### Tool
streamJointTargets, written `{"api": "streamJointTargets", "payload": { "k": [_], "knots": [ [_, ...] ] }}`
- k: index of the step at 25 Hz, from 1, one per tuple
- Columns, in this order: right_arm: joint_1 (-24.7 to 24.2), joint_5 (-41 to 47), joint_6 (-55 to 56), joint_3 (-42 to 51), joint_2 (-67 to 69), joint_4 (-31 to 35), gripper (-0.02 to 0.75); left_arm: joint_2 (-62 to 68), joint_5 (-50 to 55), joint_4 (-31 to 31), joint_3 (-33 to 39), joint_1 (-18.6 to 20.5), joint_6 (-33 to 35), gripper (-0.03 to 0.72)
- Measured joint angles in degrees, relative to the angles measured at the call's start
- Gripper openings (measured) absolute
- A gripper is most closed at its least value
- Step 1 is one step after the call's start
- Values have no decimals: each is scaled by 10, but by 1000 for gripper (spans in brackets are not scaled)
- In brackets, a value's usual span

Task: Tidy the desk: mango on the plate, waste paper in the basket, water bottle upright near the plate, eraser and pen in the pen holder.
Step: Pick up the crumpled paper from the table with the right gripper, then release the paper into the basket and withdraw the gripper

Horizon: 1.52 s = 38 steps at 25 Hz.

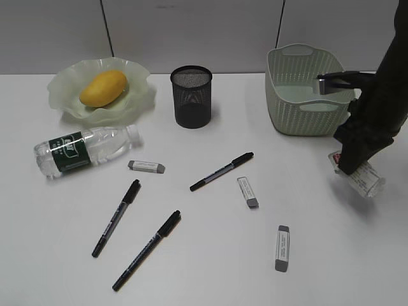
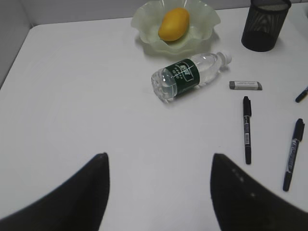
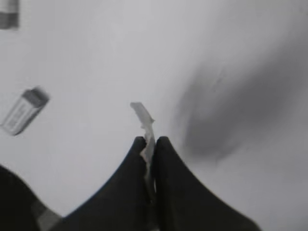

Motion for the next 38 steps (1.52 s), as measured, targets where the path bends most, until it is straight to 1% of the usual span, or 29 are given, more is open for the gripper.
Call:
{"api": "streamJointTargets", "payload": {
  "k": [3, 6, 8, 12, 15, 17, 20, 24, 25, 27, 28, 30, 32, 33, 35, 38],
  "knots": [
    [0, 53, 23, -9, -36, 28, 37, 0, 0, 0, 0, 0, 0, 498],
    [0, 66, 63, -17, -68, 39, 36, 0, 0, 0, 0, 0, 0, 498],
    [0, 68, 105, -39, -80, 42, 36, 0, 0, 0, 0, 0, 0, 498],
    [0, 3, 180, -113, -82, 42, 36, 0, 0, 2, 0, 0, 0, 498],
    [0, -50, 209, -176, -75, 43, 36, 0, 0, 4, 0, 0, 0, 498],
    [0, -70, 227, -223, -54, 38, 35, 0, 0, 5, 0, 0, 0, 498],
    [0, -92, 256, -277, -6, 12, 35, 0, 0, 5, 0, 0, 0, 498],
    [0, -105, 295, -332, 59, -40, 41, 0, 0, 6, 0, 0, 0, 498],
    [0, -106, 301, -341, 70, -50, 56, 0, 0, 6, 0, 0, 0, 498],
    [0, -106, 309, -358, 90, -59, 120, 0, 0, 6, 0, 0, 0, 498],
    [0, -108, 311, -361, 96, -60, 178, 0, 0, 6, 0, 0, 0, 498],
    [0, -113, 320, -363, 106, -61, 316, 0, 0, 6, 0, 0, 0, 498],
    [0, -117, 329, -363, 110, -62, 470, 0, 0, 6, 0, 0, 0, 498],
    [0, -118, 331, -363, 110, -62, 530, 0, 0, 6, 0, 0, 0, 498],
    [0, -118, 332, -364, 110, -63, 584, 0, 0, 6, 0, 0, 0, 498],
    [0, -107, 333, -365, 110, -63, 592, 0, 0, 6, 0, 0, 0, 498]
  ]
}}
